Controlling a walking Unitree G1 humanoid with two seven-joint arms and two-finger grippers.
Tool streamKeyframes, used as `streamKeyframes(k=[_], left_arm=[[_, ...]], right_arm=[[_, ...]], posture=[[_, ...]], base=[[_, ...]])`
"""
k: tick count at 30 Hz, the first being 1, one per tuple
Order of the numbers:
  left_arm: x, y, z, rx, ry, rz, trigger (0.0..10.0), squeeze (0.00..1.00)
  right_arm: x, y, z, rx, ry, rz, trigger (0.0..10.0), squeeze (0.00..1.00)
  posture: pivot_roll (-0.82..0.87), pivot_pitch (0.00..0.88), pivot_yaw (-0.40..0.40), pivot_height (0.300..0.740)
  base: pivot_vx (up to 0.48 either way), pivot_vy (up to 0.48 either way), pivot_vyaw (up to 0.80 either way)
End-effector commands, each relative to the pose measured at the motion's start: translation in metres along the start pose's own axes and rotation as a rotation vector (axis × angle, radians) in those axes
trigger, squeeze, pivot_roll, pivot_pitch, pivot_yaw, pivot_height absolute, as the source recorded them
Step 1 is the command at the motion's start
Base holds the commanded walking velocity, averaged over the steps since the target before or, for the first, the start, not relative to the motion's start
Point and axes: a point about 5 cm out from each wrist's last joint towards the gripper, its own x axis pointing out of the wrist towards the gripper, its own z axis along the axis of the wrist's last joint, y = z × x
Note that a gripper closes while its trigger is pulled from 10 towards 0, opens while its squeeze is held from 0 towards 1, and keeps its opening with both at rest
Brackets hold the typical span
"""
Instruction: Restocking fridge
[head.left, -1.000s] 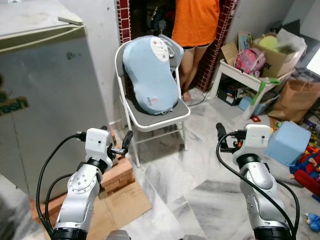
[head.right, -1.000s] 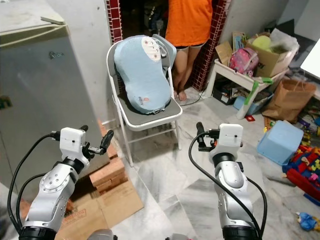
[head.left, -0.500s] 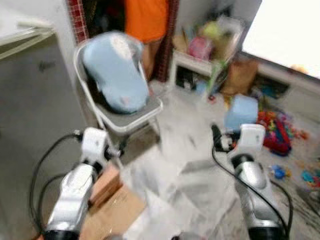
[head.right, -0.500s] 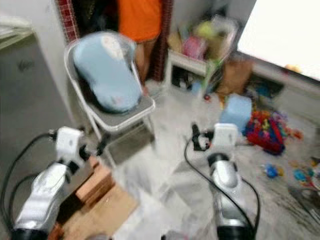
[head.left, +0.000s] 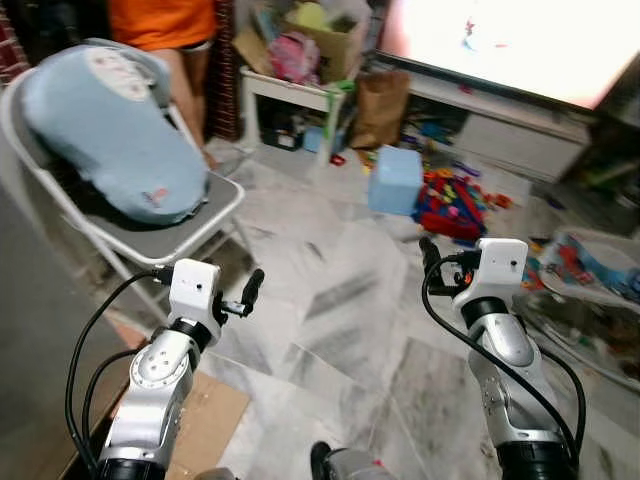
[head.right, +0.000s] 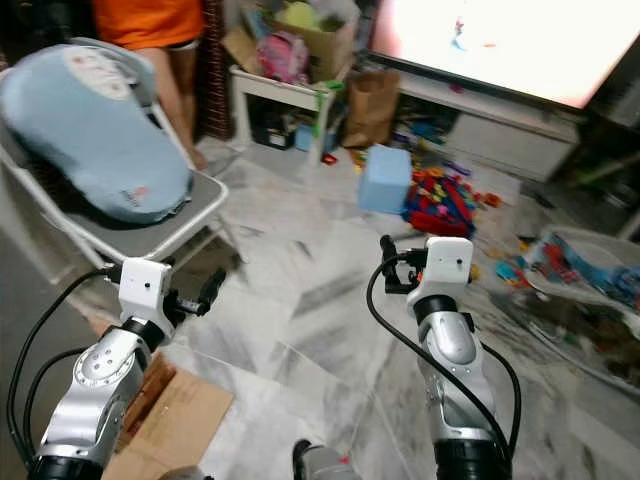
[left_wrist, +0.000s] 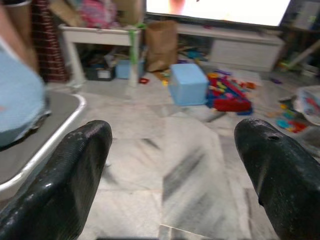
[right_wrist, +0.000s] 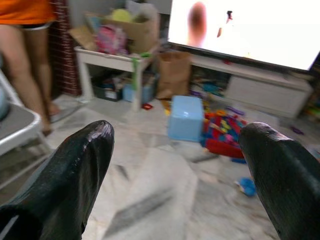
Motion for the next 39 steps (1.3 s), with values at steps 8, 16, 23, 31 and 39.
streamKeyframes(k=[8, 16, 23, 31, 39], left_arm=[[-0.0006, -0.0027, 0.0015, -0.007, 0.005, -0.016, 10.0, 0.00], [-0.0001, -0.0039, 0.0013, -0.008, 0.008, -0.021, 10.0, 0.00], [0.0004, -0.0050, 0.0007, -0.008, 0.011, -0.027, 10.0, 0.00], [0.0012, -0.0053, 0.0005, -0.011, 0.012, -0.028, 10.0, 0.00], [0.0020, -0.0053, 0.0003, -0.018, 0.017, -0.026, 10.0, 0.00]], right_arm=[[-0.0017, -0.0047, -0.0023, 0.007, 0.022, -0.014, 10.0, 0.00], [-0.0007, -0.0048, -0.0014, 0.010, 0.021, -0.016, 10.0, 0.00], [0.0007, -0.0053, -0.0003, 0.009, 0.020, -0.014, 10.0, 0.00], [0.0011, -0.0054, -0.0001, 0.007, 0.021, -0.013, 10.0, 0.00], [0.0008, -0.0062, -0.0002, 0.008, 0.022, -0.015, 10.0, 0.00]], posture=[[0.08, 0.000, -0.072, 0.740], [0.08, 0.000, -0.072, 0.740], [0.08, 0.000, -0.074, 0.740], [0.08, 0.000, -0.074, 0.740], [0.08, 0.000, -0.073, 0.740]], base=[[-0.060, 0.000, -0.80], [0.000, 0.000, -0.80], [0.000, 0.000, -0.80], [0.000, 0.000, -0.80], [-0.156, 0.000, -0.61]])
